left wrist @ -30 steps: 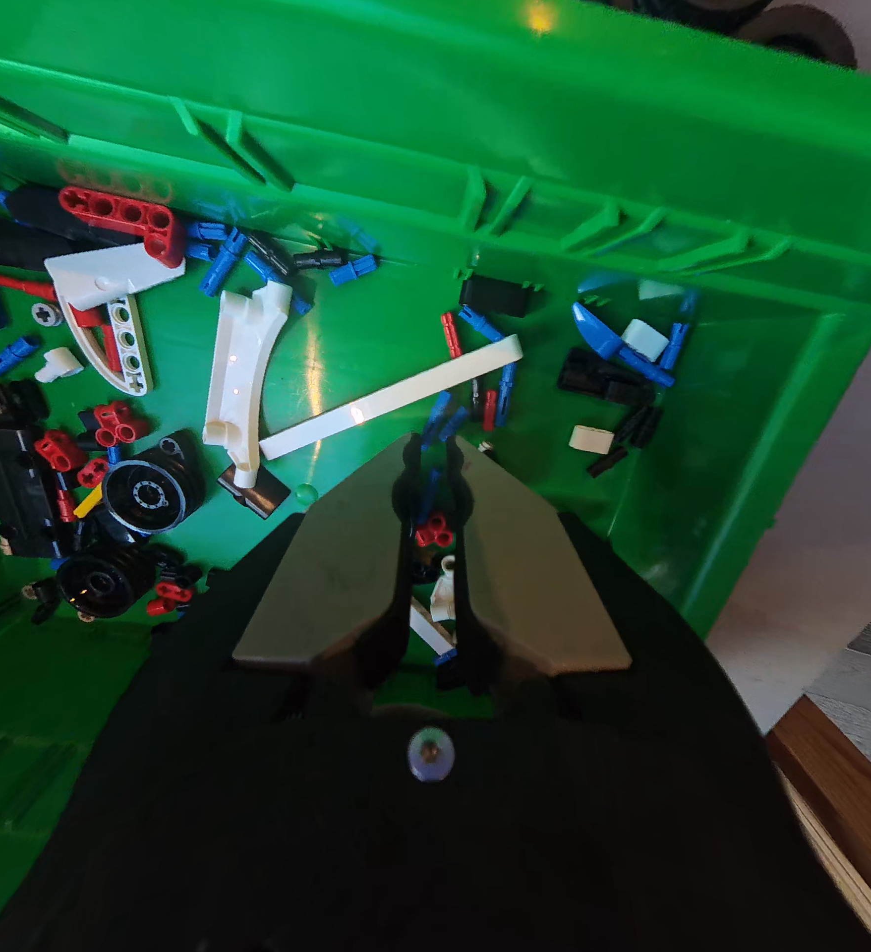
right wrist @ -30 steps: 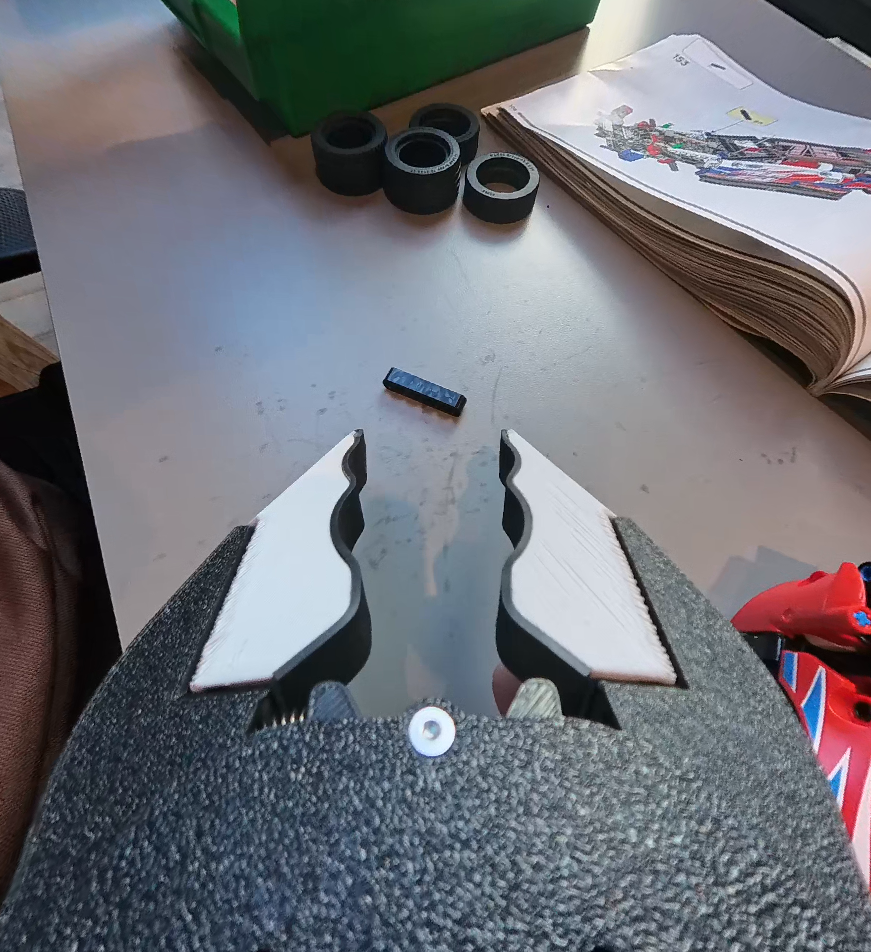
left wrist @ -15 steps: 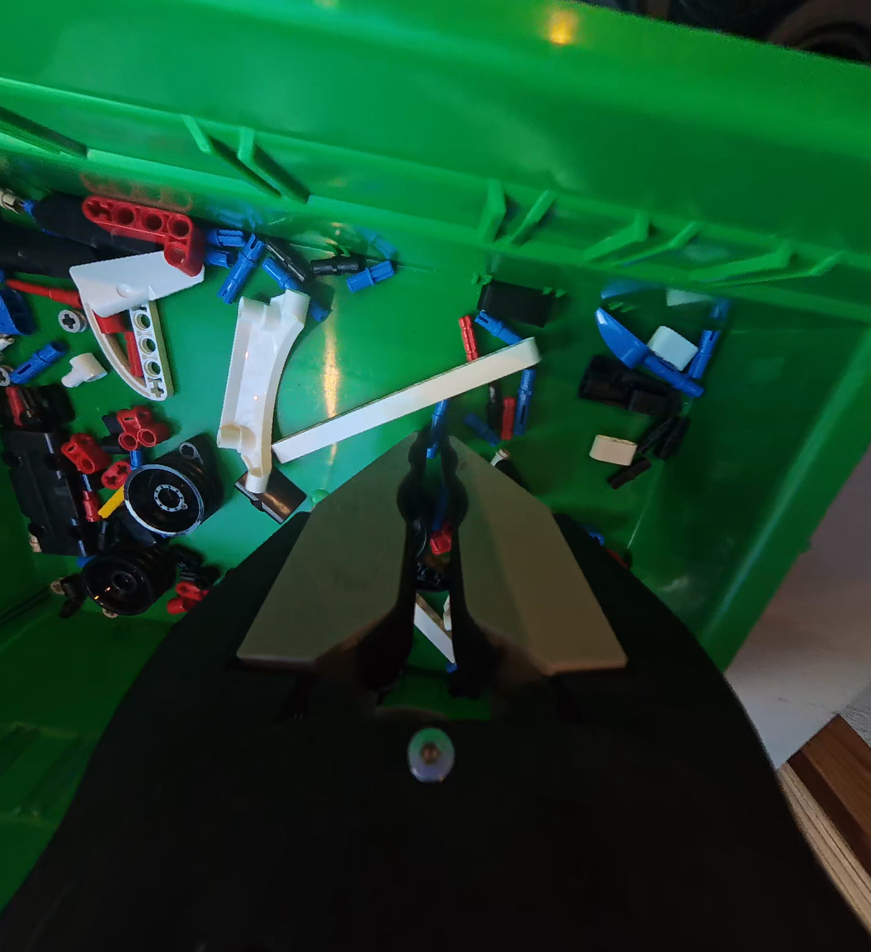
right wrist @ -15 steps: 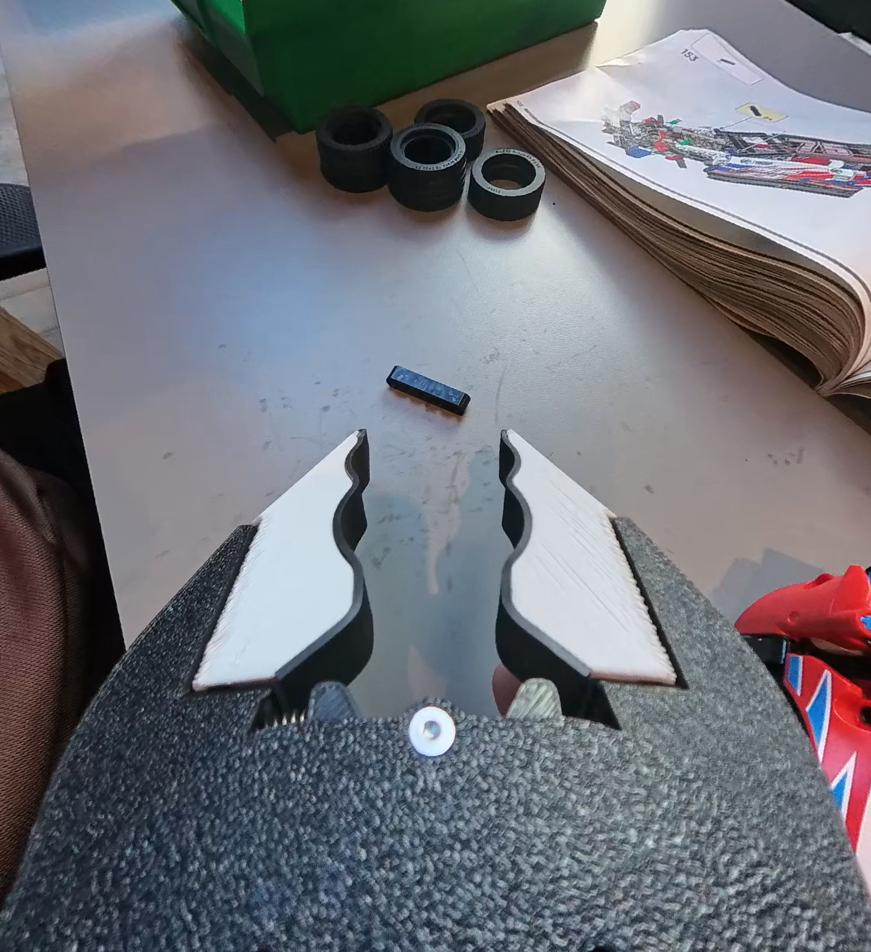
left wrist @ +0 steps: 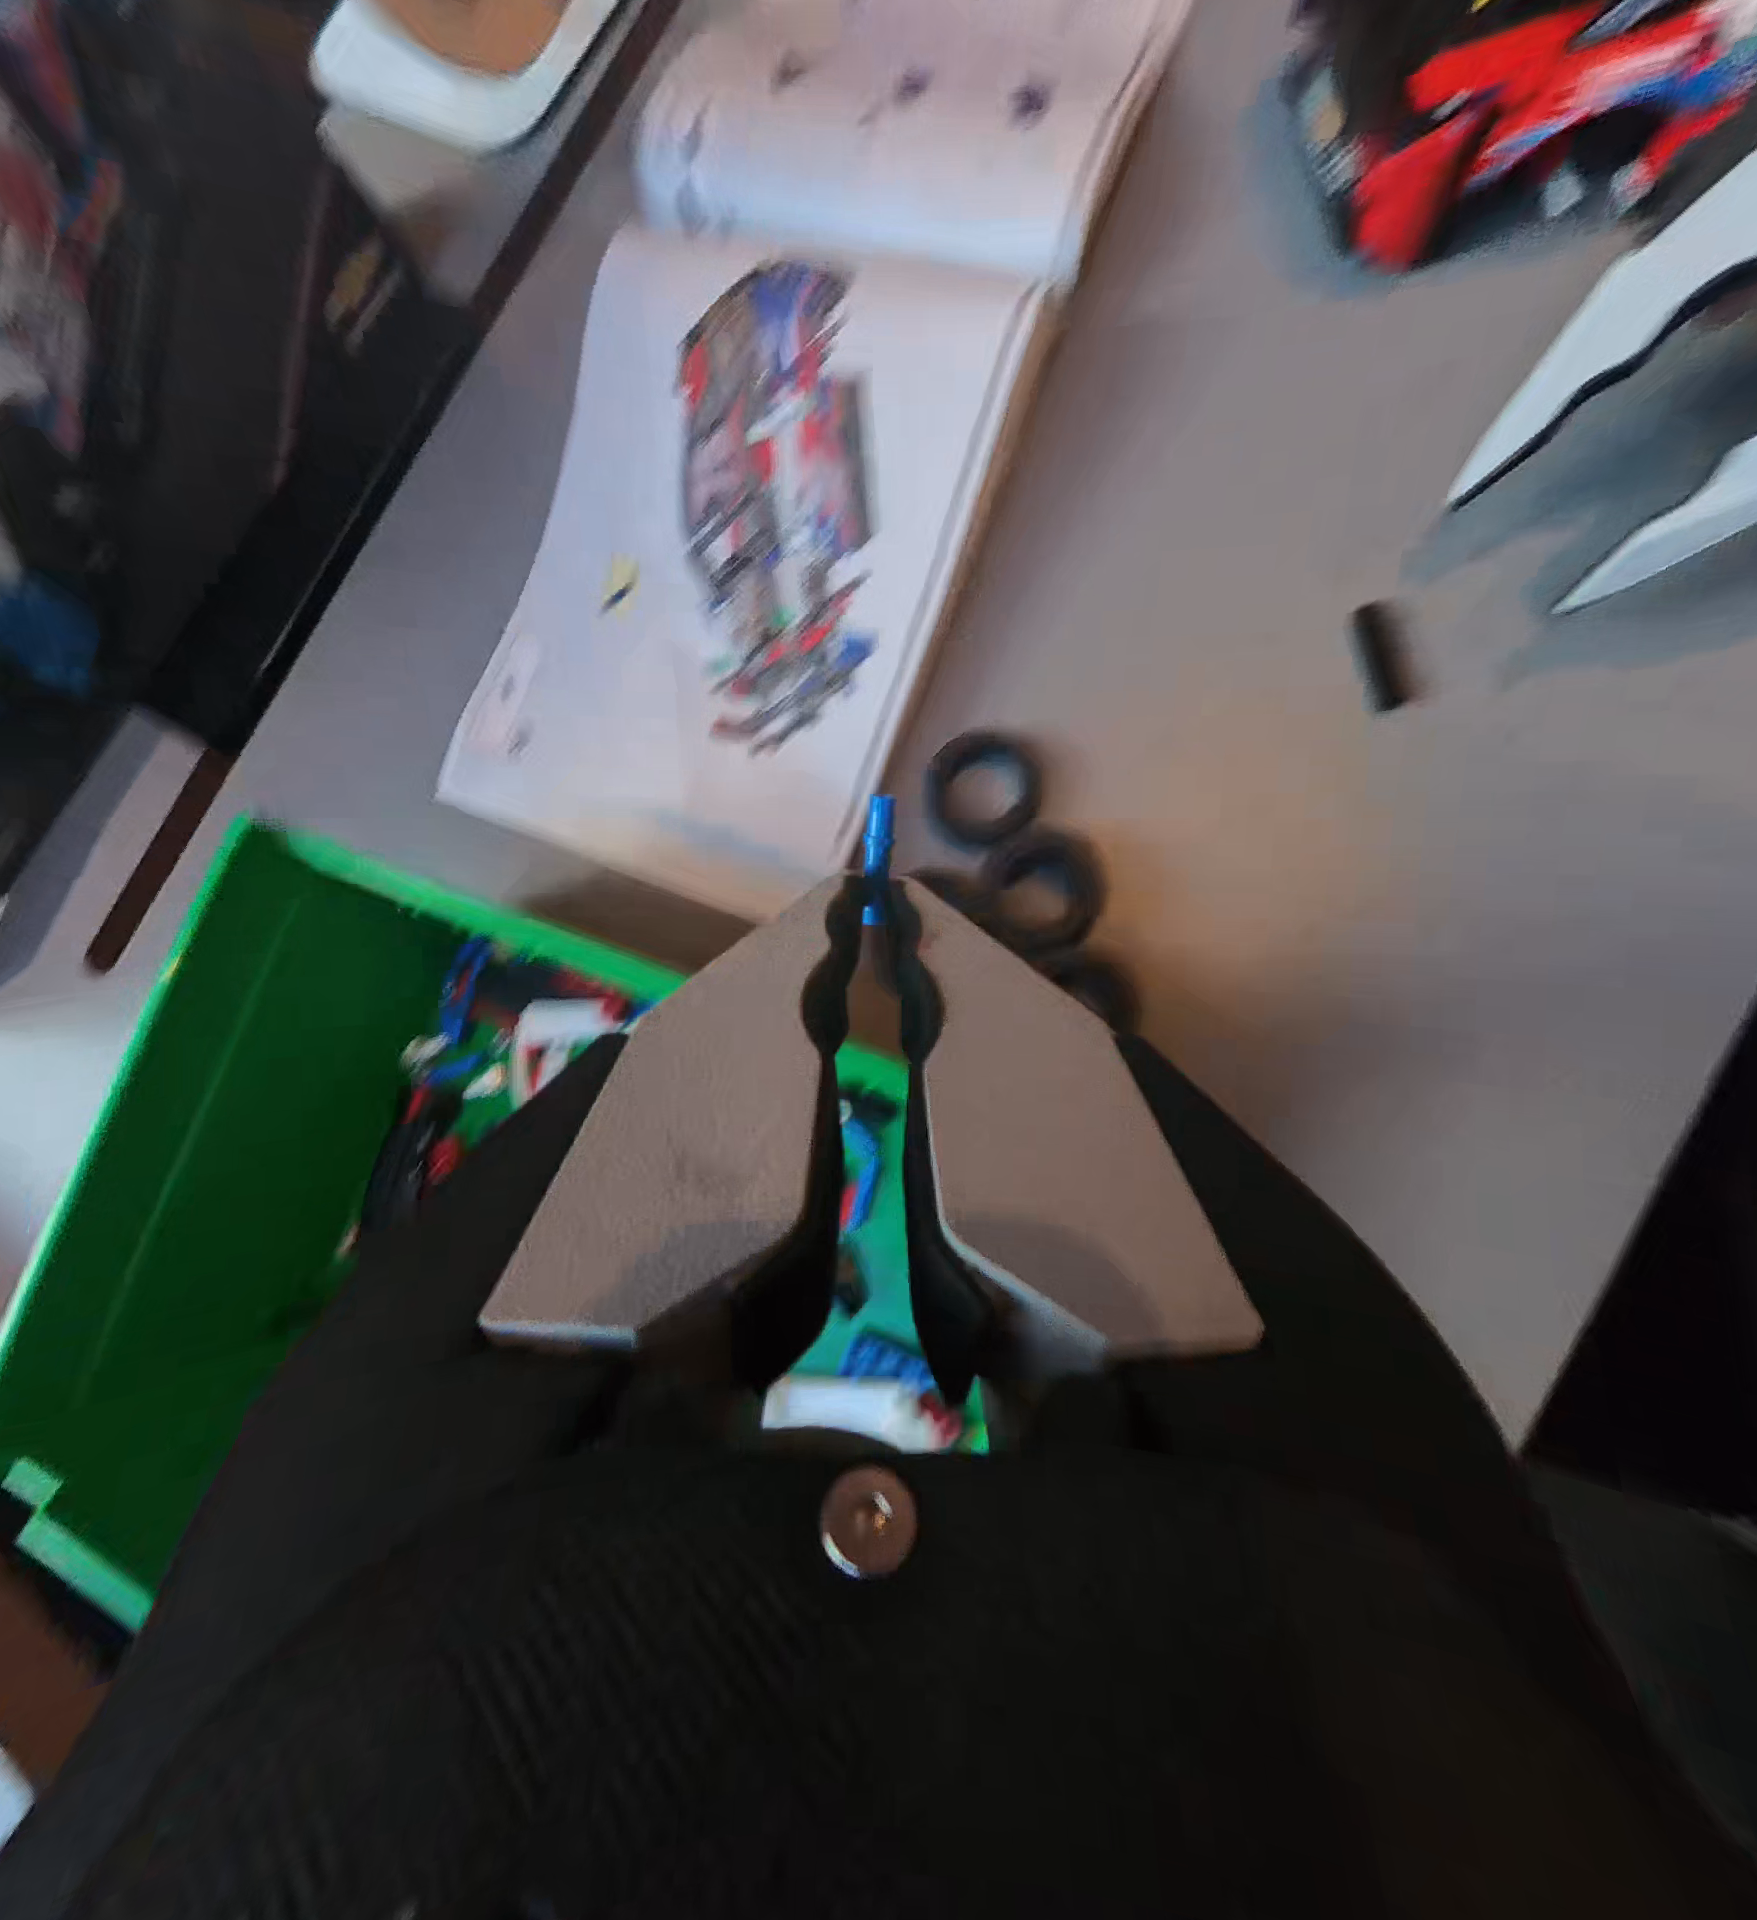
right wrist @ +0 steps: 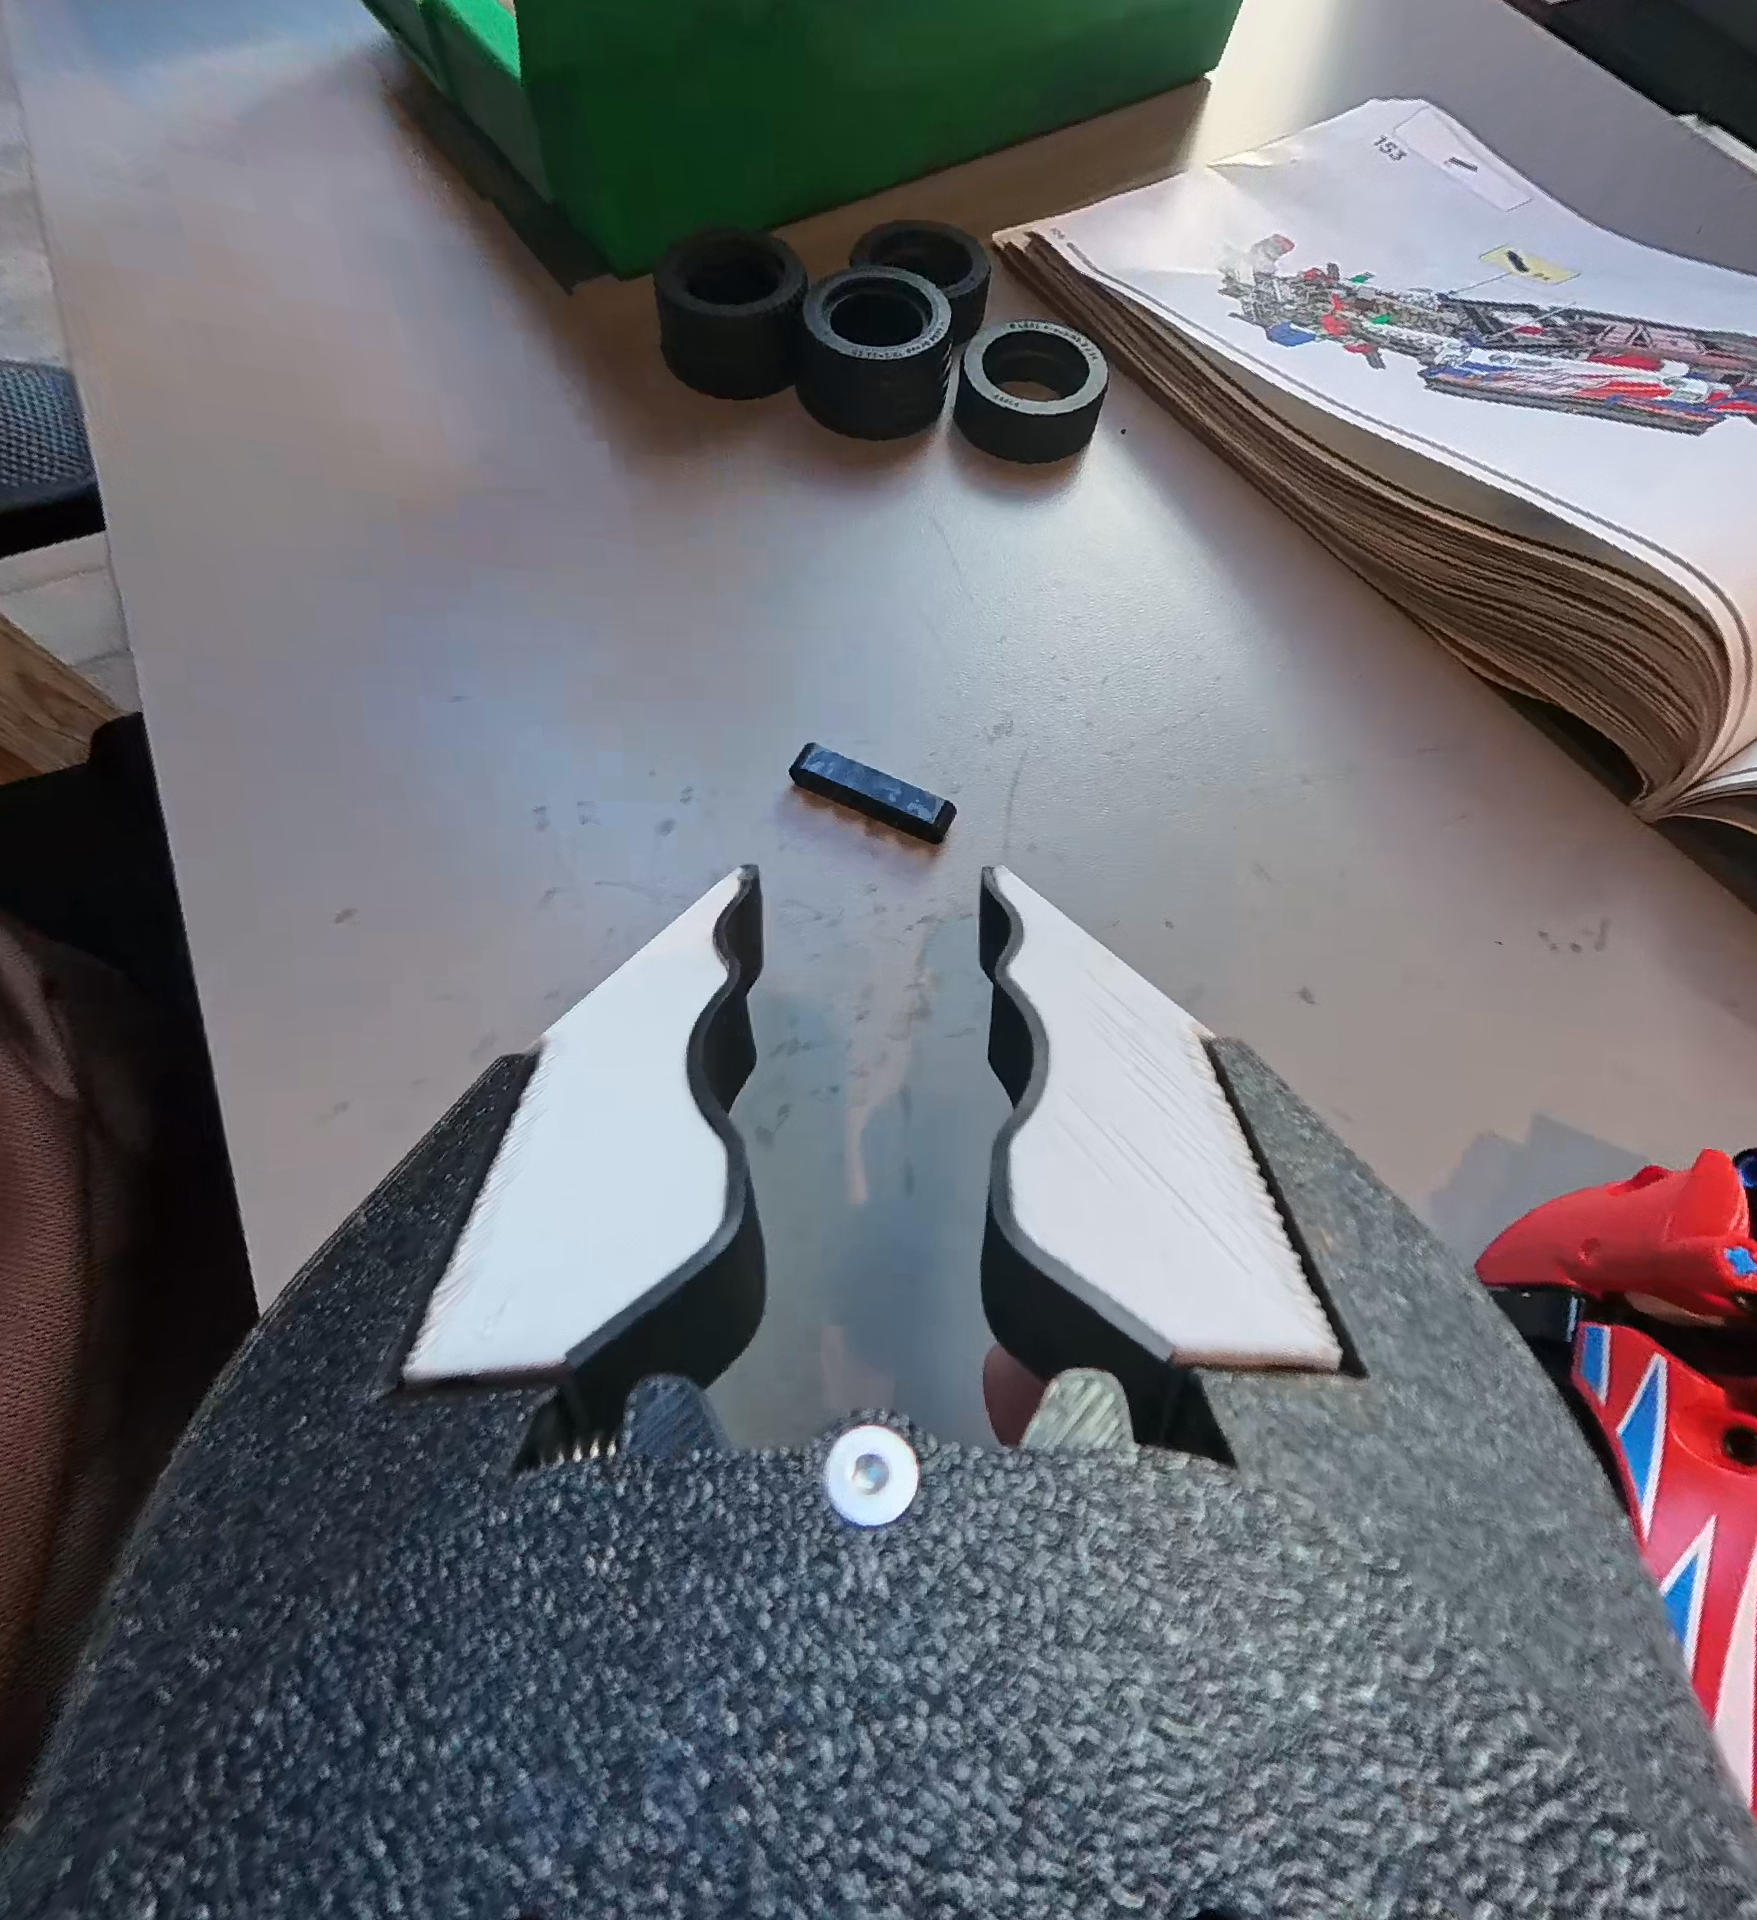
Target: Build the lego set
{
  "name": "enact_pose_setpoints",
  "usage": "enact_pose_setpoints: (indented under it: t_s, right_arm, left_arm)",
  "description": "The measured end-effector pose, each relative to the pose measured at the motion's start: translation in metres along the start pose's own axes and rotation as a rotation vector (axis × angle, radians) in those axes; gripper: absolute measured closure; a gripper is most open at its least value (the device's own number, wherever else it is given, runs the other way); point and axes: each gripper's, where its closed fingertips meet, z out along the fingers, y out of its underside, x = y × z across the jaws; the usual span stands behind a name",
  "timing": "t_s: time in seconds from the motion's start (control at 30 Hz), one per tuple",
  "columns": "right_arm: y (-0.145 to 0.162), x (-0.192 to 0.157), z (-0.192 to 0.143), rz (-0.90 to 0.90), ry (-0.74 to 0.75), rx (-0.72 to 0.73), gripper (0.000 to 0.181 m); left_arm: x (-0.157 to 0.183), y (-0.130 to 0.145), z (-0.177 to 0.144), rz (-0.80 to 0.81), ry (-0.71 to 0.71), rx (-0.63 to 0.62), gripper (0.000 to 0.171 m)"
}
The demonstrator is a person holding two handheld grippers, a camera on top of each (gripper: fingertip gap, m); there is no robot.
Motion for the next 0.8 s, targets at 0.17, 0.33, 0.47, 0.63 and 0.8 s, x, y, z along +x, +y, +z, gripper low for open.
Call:
enact_pose_setpoints:
  t_s: [0.17,0.33,0.47,0.63,0.8]
  right_arm:
    - [-0.005,-0.001,-0.006,-0.013,0.01,0.048,0.147]
    - [-0.002,-0.001,-0.013,-0.023,0.026,0.053,0.148]
    - [0.0,-0.001,-0.017,-0.012,0.02,0.056,0.148]
    - [0.001,-0.001,-0.016,0.001,0.013,0.051,0.148]
    - [0.002,0.001,-0.014,0.01,0.01,0.036,0.15]
  left_arm:
    - [0.083,-0.034,0.073,0.073,0.14,-0.074,0.169]
    - [0.119,-0.018,0.144,0.104,0.204,-0.268,0.17]
    - [0.135,-0.006,0.163,0.084,0.273,-0.305,0.169]
    - [0.139,0.0,0.166,0.032,0.306,-0.277,0.163]
    - [0.138,-0.002,0.16,0.01,0.308,-0.23,0.159]
